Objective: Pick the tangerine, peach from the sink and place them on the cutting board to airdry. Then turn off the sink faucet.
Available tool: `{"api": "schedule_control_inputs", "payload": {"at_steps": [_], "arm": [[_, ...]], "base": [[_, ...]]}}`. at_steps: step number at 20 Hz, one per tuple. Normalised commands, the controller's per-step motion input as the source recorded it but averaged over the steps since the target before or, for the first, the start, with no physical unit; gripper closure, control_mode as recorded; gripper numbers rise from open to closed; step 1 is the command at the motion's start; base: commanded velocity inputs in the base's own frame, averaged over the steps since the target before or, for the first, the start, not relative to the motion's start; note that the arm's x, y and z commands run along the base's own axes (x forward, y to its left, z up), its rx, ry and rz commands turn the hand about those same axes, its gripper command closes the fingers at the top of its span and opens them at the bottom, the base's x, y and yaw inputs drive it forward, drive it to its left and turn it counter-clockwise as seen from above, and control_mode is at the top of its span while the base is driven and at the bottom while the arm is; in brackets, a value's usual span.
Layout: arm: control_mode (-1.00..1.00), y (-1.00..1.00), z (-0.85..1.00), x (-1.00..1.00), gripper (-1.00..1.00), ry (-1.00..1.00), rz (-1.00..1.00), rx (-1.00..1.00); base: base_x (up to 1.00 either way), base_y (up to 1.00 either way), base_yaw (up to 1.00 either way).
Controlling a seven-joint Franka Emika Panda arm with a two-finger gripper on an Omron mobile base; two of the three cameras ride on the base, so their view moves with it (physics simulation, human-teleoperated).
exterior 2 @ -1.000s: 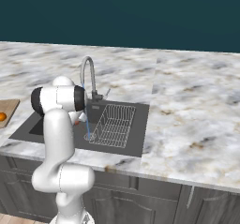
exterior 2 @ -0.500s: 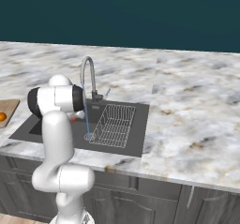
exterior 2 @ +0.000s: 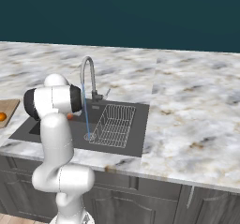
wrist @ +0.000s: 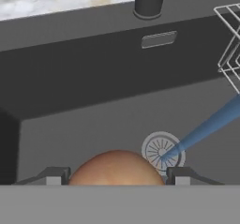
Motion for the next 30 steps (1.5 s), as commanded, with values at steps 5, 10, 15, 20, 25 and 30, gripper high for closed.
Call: {"api": "schedule_control_inputs", "payload": {"at_steps": [5, 10, 15, 20, 25, 30], "arm": [[-1.00, 0.10, 0.23, -0.07, 1.00, 0.00, -0.01, 0.00], [-1.00, 0.12, 0.22, -0.03, 1.00, 0.00, -0.01, 0.00], [-1.00, 0.13, 0.25, -0.01, 1.00, 0.00, -0.01, 0.00], [-1.00, 0.20, 0.24, 0.00, 1.00, 0.00, 0.00, 0.00], [-1.00, 0.20, 0.26, -0.03, 1.00, 0.01, 0.00, 0.00], [-1.00, 0.18, 0.24, -0.05, 1.00, 0.01, 0.00, 0.00]], "base": [[0.00, 0.00, 0.00], [0.00, 0.00, 0.00], [0.00, 0.00, 0.00], [0.00, 0.00, 0.00], [0.00, 0.00, 0.00], [0.00, 0.00, 0.00]]}}
